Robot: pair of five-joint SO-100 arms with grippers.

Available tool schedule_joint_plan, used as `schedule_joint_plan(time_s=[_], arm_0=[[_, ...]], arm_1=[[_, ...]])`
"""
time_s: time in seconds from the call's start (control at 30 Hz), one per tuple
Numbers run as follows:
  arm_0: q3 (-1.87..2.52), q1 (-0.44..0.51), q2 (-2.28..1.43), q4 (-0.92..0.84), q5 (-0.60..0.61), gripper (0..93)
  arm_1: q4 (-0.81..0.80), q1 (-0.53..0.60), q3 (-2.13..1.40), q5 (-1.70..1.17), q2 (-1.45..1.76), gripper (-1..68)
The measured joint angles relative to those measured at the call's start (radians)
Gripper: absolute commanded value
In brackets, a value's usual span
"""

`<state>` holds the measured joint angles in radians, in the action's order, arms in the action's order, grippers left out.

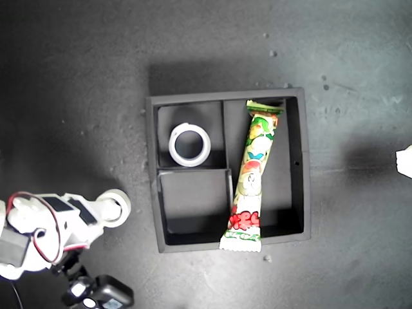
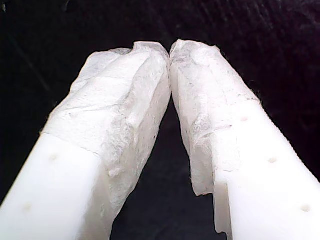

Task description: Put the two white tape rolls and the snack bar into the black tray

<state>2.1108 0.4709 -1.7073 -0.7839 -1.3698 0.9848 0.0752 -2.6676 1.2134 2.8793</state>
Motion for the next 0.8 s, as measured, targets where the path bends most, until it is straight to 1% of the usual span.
schedule_joint_plan(time_s=[0.03,0.13,0.2,0.23,0.3,0.37,0.43,0.53,0.67,0.8], arm_0=[[-0.012,0.0,0.04,0.005,0.0,0.1],[-0.054,-0.025,0.115,0.003,-0.028,0.0],[-0.089,-0.035,0.123,-0.04,-0.04,0.0],[-0.115,-0.038,0.123,-0.091,-0.044,0.0],[-0.192,-0.054,0.098,-0.259,-0.043,0.0],[-0.299,-0.067,0.072,-0.4,-0.02,0.0],[-0.446,-0.075,0.057,-0.534,0.034,0.0],[-0.704,-0.086,0.098,-0.63,0.144,0.0],[-1.078,-0.104,0.331,-0.758,0.225,0.0],[-1.477,-0.114,0.666,-0.902,0.255,0.0]], arm_1=[[-0.014,0.0,-0.021,0.006,0.0,-0.5],[-0.083,0.008,-0.097,0.014,0.0,-0.5],[-0.137,0.029,-0.146,0.017,0.0,-0.5],[-0.167,0.038,-0.173,0.017,0.0,-0.5],[-0.236,0.054,-0.233,0.015,0.0,-0.5],[-0.298,0.067,-0.284,0.012,0.0,-0.5],[-0.364,0.084,-0.344,0.018,0.0,-0.4],[-0.431,0.081,-0.41,0.077,0.003,-0.4],[-0.439,0.078,-0.442,0.147,0.011,-0.4],[-0.342,0.032,-0.443,0.209,0.012,-0.2]])
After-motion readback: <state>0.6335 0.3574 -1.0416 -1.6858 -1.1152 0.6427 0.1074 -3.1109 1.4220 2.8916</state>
